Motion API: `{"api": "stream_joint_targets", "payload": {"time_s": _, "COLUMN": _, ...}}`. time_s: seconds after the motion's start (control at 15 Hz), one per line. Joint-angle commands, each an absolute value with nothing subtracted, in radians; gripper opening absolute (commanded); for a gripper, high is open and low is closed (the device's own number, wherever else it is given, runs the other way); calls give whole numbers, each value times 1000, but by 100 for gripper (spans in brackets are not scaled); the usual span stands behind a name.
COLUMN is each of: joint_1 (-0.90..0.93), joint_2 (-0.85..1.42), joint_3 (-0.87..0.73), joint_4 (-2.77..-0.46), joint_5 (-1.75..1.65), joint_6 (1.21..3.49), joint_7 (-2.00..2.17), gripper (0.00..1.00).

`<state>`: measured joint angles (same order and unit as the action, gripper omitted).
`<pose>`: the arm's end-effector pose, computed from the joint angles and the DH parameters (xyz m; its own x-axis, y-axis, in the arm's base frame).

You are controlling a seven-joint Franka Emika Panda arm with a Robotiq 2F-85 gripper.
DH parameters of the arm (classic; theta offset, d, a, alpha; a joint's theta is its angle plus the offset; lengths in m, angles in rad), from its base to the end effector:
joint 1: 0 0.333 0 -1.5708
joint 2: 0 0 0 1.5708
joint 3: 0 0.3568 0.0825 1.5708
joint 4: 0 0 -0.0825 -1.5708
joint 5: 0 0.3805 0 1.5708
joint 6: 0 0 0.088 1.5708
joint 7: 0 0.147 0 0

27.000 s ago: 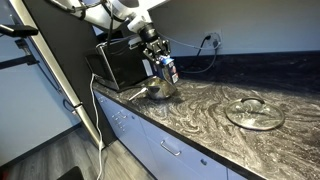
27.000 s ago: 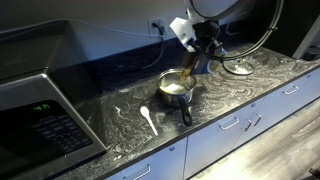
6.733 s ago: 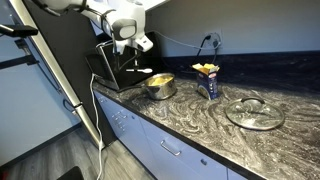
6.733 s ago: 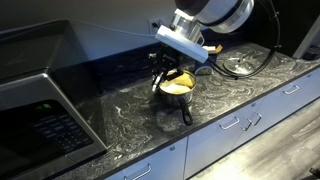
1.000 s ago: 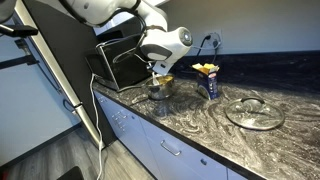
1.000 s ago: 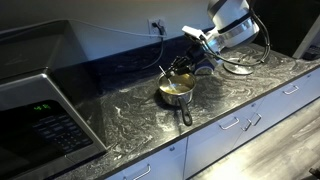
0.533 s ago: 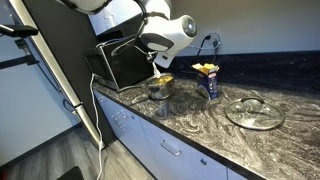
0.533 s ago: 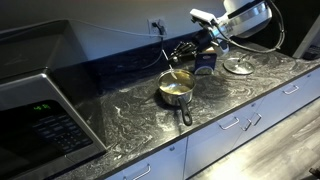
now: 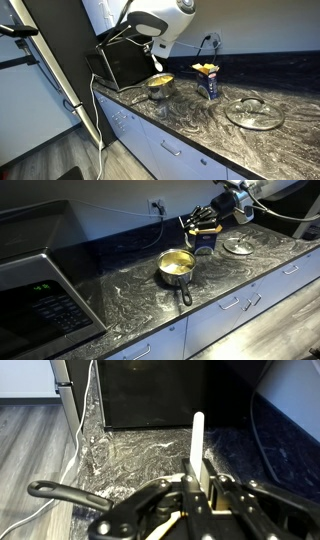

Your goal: Pour the contents of the box into the pot and cover the pot

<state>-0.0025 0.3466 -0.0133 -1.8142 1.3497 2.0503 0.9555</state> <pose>0.6724 0.0779 0.3995 0.0081 -0.4431 -0.8964 -0.9576 0.2548 -0.1346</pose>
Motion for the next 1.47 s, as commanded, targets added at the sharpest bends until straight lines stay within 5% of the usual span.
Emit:
{"api": "stream_joint_targets", "payload": {"time_s": 0.0, "joint_1": 23, "joint_2": 206, "joint_3": -37, "joint_4": -1962, "joint_5": 1286, "joint_6": 2174, "joint_7": 941, "gripper": 3}}
{"api": "stream_joint_targets", "payload": {"time_s": 0.6, "joint_1": 101, "joint_2": 228, "joint_3": -46, "joint_4": -2073, "joint_5": 752, "joint_6": 2570, "joint_7": 1357, "gripper": 3}}
{"api": "stream_joint_targets", "payload": {"time_s": 1.4, "joint_1": 103, "joint_2": 413, "joint_3": -90, "joint_4": -1923, "joint_5": 177, "joint_6": 2409, "joint_7": 1858, "gripper": 4}}
